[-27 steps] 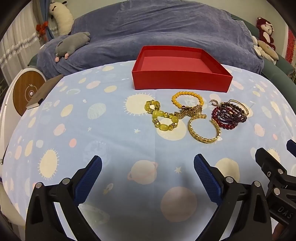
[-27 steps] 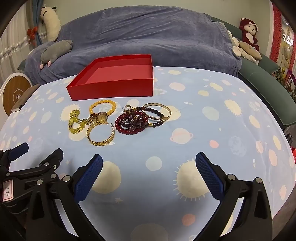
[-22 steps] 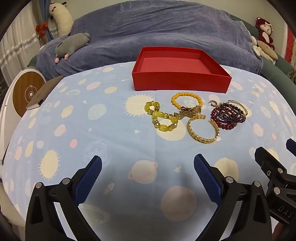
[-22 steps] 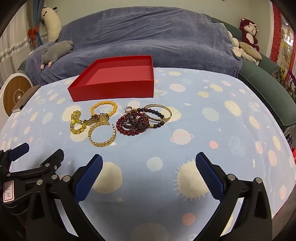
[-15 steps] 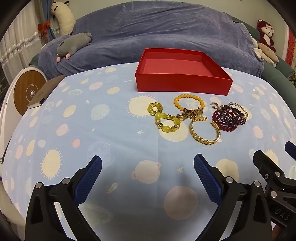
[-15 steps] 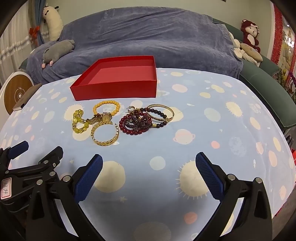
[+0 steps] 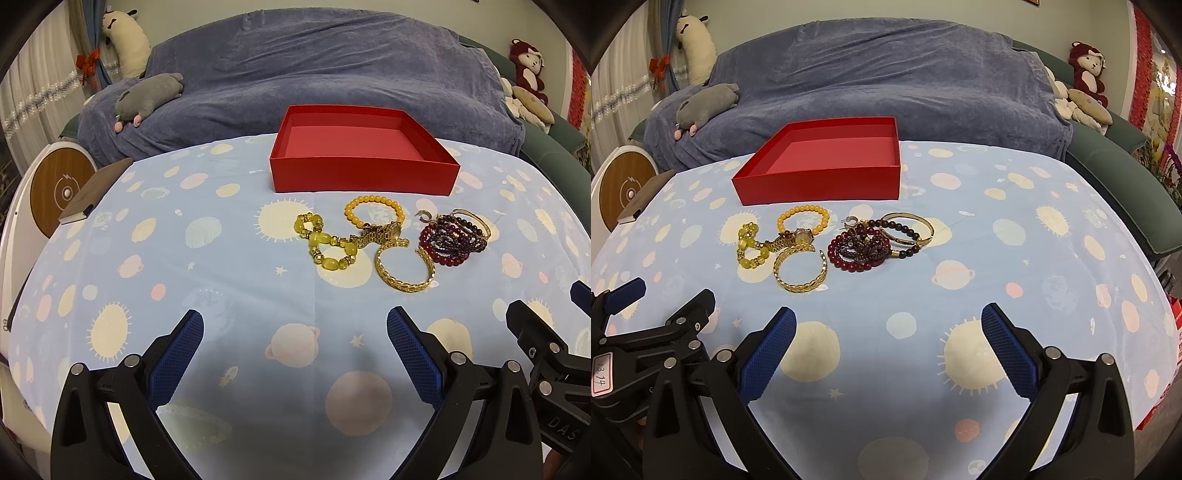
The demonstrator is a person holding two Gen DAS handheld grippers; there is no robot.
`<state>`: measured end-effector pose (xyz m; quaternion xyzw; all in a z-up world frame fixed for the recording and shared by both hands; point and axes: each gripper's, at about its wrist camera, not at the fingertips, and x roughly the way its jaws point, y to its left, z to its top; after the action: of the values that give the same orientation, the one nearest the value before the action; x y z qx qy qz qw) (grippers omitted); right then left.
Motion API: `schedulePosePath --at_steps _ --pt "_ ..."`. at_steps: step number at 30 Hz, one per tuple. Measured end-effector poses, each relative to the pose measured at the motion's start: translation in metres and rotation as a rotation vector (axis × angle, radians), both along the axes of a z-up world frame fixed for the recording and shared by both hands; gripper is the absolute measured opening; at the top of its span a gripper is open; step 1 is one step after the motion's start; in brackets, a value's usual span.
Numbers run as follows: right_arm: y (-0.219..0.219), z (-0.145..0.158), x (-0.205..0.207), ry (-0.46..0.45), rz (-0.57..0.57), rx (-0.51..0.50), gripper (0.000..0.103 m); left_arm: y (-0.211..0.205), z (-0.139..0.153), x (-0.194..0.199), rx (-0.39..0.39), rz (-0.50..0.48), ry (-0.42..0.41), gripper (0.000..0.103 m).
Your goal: Organize jewelry
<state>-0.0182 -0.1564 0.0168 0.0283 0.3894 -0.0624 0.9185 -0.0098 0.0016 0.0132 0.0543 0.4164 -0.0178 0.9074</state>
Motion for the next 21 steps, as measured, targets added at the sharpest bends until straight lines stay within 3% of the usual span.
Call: schedulePosePath --at_steps 21 --pt "-0.0061 0.0034 -0.0038 -0.003 -0.009 0.006 0.096 -0.0078 0.0027 -0.0020 -0.008 -0.007 0.000 0.095"
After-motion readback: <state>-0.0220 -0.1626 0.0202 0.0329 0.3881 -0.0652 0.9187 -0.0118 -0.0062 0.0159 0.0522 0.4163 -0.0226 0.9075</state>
